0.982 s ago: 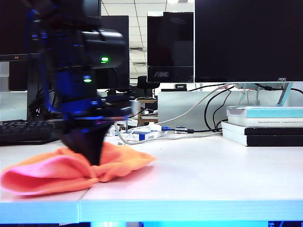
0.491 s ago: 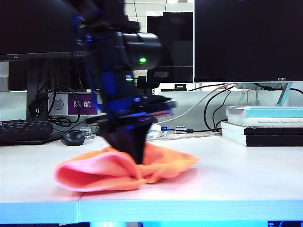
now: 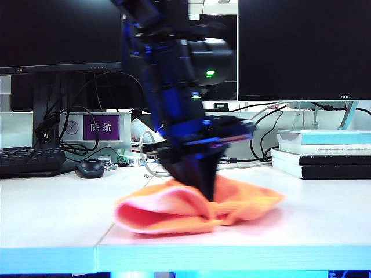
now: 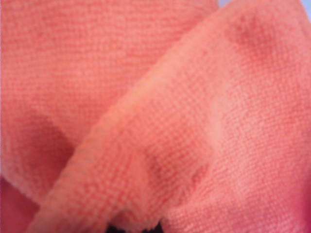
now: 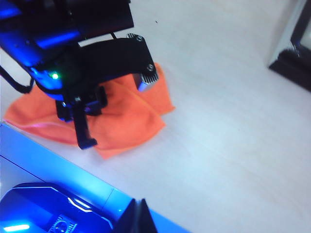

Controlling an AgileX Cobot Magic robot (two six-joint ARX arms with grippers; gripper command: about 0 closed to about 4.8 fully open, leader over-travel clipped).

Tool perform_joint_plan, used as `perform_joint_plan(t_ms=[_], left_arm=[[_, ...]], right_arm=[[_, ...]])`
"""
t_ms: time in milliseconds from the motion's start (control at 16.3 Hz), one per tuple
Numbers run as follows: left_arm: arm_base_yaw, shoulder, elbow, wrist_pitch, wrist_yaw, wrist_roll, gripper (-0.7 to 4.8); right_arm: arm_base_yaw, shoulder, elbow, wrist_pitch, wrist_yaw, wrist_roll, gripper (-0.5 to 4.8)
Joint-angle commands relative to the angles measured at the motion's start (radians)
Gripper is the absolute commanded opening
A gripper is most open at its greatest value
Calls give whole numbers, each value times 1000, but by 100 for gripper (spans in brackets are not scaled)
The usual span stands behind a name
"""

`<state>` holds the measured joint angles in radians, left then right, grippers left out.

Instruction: Wipe the table from left to right using the rag.

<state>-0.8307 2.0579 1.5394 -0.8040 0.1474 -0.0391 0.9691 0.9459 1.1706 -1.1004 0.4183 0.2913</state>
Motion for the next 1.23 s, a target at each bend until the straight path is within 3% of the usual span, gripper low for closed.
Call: perform_joint_plan(t_ms=[61,737,1228], left_arm=[[-27,48,15,1,35,-2,-6],[-80,169,203,20,60,-23,-6],[-137,219,230,123,108,-68,-6]], right_arm=[[-2,-11,7,-3,11,26,-6],[-2,-16,8,-11,32,82,-5],[-3,-25,7,-169,106,182,-5]])
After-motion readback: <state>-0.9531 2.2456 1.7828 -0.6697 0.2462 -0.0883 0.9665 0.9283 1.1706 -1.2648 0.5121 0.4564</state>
